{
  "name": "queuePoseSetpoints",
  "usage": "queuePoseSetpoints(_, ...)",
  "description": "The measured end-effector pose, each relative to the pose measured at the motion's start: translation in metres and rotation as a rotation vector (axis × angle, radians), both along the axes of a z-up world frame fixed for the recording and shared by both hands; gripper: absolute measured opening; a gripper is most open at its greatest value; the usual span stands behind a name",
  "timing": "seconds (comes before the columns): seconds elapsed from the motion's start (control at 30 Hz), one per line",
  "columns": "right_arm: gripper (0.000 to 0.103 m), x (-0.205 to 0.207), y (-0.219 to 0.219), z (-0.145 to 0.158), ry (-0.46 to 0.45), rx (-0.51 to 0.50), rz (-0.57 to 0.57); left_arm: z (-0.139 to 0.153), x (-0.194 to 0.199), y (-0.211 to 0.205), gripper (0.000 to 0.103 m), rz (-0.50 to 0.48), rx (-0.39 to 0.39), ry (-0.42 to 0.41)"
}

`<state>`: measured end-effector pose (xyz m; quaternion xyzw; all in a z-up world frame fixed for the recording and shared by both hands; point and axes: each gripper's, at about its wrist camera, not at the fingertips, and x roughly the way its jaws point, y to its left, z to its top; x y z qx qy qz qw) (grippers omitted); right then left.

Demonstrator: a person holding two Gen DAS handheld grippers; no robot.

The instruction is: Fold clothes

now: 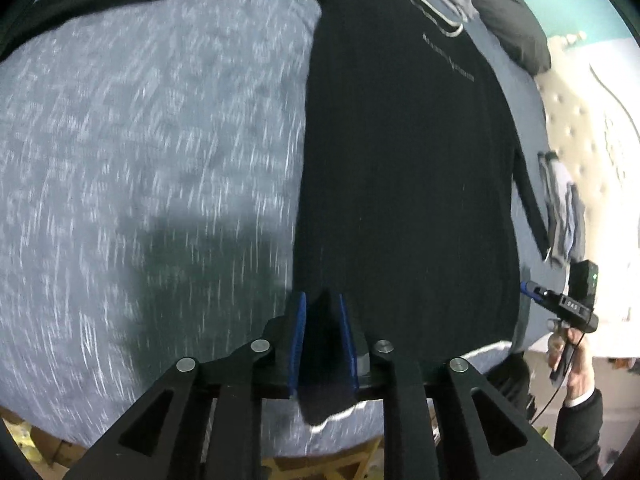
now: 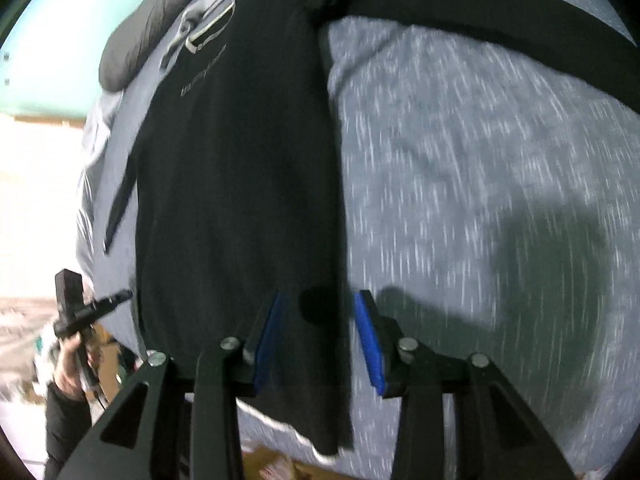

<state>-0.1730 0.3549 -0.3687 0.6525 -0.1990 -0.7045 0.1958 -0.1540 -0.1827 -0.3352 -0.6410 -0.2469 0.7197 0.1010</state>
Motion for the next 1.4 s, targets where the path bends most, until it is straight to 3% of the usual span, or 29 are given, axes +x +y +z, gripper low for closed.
queuePoseSetpoints(0.3, 0.038, 0.038, 0.002, -0.006, -0.024, 0.002, 0.025, -0.011, 0.033, 0.014, 0.024, -0.049, -0.012, -0.038)
queuePoseSetpoints(0.67, 0.038, 0.05, -0.018, -0.015, -0.044, -0.005, 0.08, -0.015, 0.054, 0.024, 0.022, -0.081, -0.01, -0.025)
queuePoseSetpoints(0.73, 0.038, 0.049, -0.024, -0.015, -0.041, -0.004, 0.085, -0.013, 0.056, 0.025, 0.006, -0.092, -0.015, -0.015)
queuePoseSetpoints(0.77, 0.038, 0.049, -0.025, -0.015, -0.039, -0.002, 0.089, -0.012, 0.057, 0.025, 0.005, -0.093, -0.016, -0.011)
queuePoseSetpoints(0.8, 0.037, 0.049, -0.025, -0.015, -0.035, 0.002, 0.092, -0.01, 0.058, 0.025, 0.005, -0.094, -0.017, -0.007)
queuePoseSetpoints(0.93, 0.014, 0.05, -0.029, -0.014, -0.025, 0.002, 0.103, -0.003, 0.06, 0.024, 0.004, -0.098, -0.024, 0.011)
queuePoseSetpoints(1.0, 0.009, 0.05, -0.028, -0.012, -0.014, 0.004, 0.104, 0.002, 0.062, 0.025, 0.004, -0.102, -0.021, 0.024)
queuePoseSetpoints(1.4, 0.004, 0.056, -0.02, 0.016, 0.029, -0.027, 0.148, 0.035, 0.065, 0.018, 0.003, -0.129, -0.035, 0.08)
